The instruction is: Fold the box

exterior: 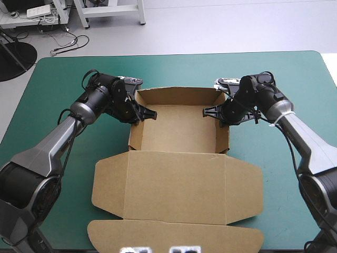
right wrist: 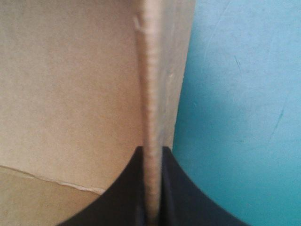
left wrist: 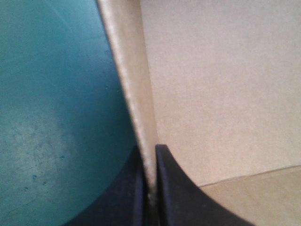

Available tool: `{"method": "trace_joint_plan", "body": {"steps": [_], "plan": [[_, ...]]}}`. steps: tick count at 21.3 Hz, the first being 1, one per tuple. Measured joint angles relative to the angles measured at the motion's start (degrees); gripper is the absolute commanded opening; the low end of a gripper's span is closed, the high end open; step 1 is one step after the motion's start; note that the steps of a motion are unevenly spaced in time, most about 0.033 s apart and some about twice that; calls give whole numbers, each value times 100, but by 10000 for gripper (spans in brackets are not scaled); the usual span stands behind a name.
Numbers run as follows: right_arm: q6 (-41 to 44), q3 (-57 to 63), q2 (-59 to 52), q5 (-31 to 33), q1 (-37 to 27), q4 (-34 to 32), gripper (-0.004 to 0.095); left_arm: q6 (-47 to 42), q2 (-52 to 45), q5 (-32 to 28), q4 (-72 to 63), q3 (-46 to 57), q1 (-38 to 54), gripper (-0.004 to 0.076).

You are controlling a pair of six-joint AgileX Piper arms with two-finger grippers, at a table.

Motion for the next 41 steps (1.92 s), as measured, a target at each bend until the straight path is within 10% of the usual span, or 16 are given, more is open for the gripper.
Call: {"method": "trace_joint_plan", "body": {"steps": [6, 11, 17, 28, 32, 37, 41], "plan": [[20, 0, 327, -371, 0, 1, 74, 1, 37, -212, 131, 0, -4, -8], [20, -135, 351, -145, 27, -112, 483, 498, 55, -378, 79, 0, -4, 115], [20, -717, 375, 143, 62, -229, 490, 830, 55, -459, -63, 0, -43, 498], [78, -949, 375, 247, 63, -776, 489, 570, 37, -858, 806, -46, -60, 501], [-151, -1862, 221, 714, 63, -895, 489, 565, -359, -804, 882, -969, -60, 435], [40, -2376, -458, 998, 57, -1189, 487, 642, -1651, 234, 1608, -2048, -60, -6], [59, -1944, -475, 1046, -170, -1095, 484, 996, -3204, 746, 1791, -1880, -60, -10]]}}
